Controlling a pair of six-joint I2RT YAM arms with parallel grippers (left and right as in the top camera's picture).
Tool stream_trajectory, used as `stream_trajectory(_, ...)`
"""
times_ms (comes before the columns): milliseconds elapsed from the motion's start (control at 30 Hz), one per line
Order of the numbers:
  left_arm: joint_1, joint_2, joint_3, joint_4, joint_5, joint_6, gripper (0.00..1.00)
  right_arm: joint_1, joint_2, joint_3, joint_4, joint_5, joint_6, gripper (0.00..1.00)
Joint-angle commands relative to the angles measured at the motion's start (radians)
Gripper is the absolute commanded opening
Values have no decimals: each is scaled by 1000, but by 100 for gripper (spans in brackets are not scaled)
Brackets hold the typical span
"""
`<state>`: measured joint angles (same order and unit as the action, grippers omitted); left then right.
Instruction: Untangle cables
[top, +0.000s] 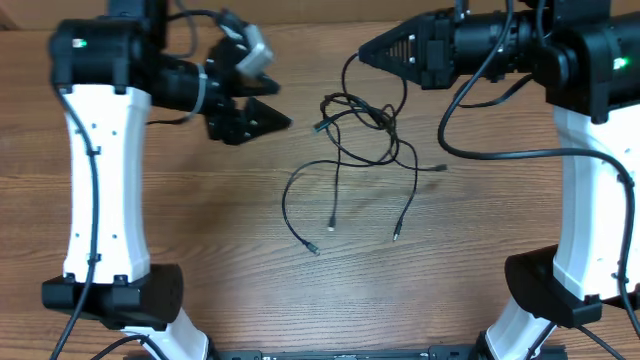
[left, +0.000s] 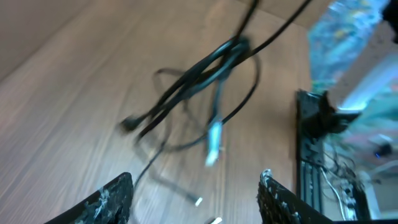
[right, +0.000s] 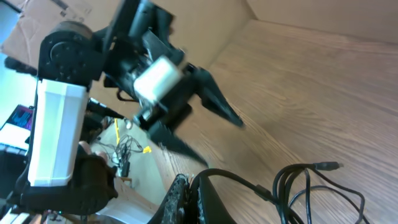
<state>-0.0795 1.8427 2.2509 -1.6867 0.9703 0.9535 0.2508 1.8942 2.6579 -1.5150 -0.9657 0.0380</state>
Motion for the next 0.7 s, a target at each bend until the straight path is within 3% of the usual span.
stream_trajectory(0, -69, 3, 8, -3, 32, 60, 64, 14, -15, 24, 12, -54, 26, 4)
stream_trajectory(300, -117, 3, 8, 27, 32, 106, 65, 108, -15, 24, 1, -257, 27, 4)
stream_trajectory(333, -117, 3, 8, 28, 32, 106, 63, 121, -15, 24, 2, -276, 27, 4)
stream_trajectory(400, -117, 3, 8, 31, 32, 106, 47, 150, -15, 24, 1, -307, 27, 4)
stream_trajectory(533, -117, 3, 8, 39, 32, 105, 47, 204, -15, 24, 14, -338, 34, 4)
stream_trajectory(633, -117, 3, 8, 38, 31, 105, 5, 219, -15, 24, 42, -338, 43, 4)
stream_trajectory(667, -117, 3, 8, 36, 28, 105, 4, 219, -15, 24, 48, -338, 45, 4)
